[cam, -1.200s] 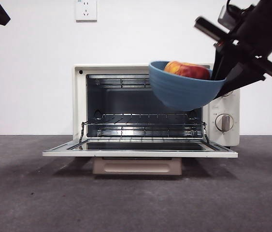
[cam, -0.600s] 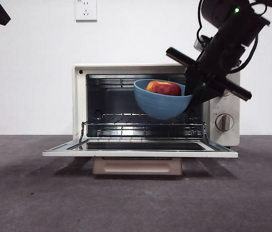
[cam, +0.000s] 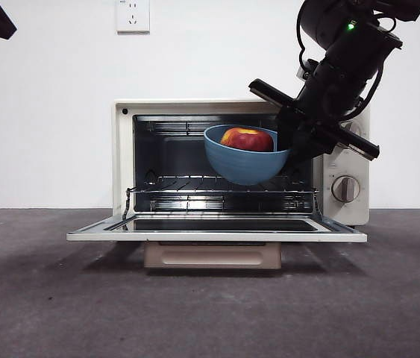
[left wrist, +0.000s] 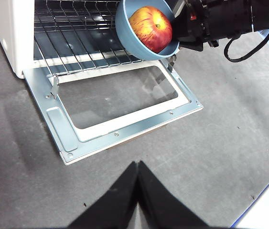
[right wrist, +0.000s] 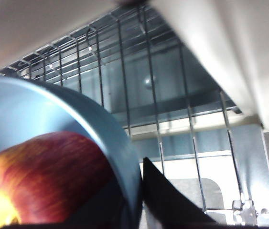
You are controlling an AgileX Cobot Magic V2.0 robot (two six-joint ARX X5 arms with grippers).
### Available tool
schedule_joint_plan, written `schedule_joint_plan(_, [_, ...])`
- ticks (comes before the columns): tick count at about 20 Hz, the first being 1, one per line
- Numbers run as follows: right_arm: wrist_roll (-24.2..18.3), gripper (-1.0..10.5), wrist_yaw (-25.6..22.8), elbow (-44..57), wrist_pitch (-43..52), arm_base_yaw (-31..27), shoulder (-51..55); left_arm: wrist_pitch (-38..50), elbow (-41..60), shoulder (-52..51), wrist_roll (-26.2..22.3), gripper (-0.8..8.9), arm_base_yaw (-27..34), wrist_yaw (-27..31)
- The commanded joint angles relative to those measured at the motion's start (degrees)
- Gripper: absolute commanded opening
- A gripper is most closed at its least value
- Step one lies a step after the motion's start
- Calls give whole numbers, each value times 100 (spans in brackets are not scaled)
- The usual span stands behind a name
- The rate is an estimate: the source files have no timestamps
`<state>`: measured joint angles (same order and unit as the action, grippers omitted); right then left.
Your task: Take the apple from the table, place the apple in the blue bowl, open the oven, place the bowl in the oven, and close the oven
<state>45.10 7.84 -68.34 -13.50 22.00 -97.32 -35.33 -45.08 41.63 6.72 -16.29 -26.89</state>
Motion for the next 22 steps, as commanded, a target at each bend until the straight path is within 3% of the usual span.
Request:
schedule_joint_plan(1, [87, 25, 4, -186, 181, -22, -157, 61, -24, 39, -90, 7, -22, 9])
schedule_joint_plan(5, [142, 186, -321, -186, 258, 127, -157, 57, -24, 39, -87, 7, -22, 9])
schedule_joint_plan(22, [94, 187, -317, -186, 492, 254, -146, 61, -24, 42, -90, 7, -22, 9])
